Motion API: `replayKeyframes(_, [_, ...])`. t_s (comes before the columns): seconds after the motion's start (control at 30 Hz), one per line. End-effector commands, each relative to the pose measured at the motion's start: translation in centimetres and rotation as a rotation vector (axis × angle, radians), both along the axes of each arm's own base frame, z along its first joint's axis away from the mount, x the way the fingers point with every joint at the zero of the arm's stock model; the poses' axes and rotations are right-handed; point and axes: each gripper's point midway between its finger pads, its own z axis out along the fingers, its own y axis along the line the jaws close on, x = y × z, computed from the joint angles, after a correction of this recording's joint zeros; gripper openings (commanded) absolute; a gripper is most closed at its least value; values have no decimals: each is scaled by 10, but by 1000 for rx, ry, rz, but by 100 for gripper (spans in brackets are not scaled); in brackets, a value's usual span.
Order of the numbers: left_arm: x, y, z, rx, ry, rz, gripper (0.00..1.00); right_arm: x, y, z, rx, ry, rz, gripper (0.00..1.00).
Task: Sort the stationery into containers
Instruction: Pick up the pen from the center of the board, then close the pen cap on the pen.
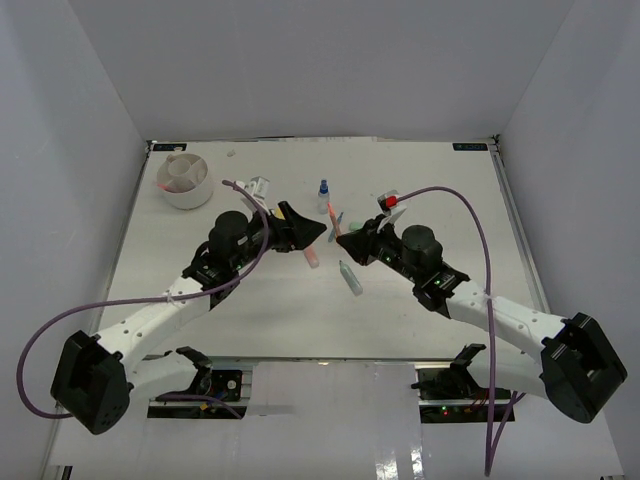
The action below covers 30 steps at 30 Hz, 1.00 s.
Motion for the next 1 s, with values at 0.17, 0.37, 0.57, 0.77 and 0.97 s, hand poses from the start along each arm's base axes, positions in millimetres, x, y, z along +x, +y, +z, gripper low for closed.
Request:
replayKeyframes(0.17, [11, -39, 24, -38, -112, 31, 86, -21, 12, 40, 191, -71, 100, 8])
replayKeyframes(0.37, [12, -53, 23, -39, -126, 36, 76, -27, 10, 42, 224, -74, 113, 8])
replayKeyframes(0.57, [7, -66, 19, -40, -124, 10, 61, -30, 9, 42, 253, -73, 121, 8])
replayKeyframes(0.77, [3, -72, 8, -30, -107, -7, 58, -33, 6, 45, 287, -83, 114, 8])
replayKeyframes(0.97, [-1, -75, 2, -29, -92, -18, 52, -33, 2, 46, 302, -91, 97, 8])
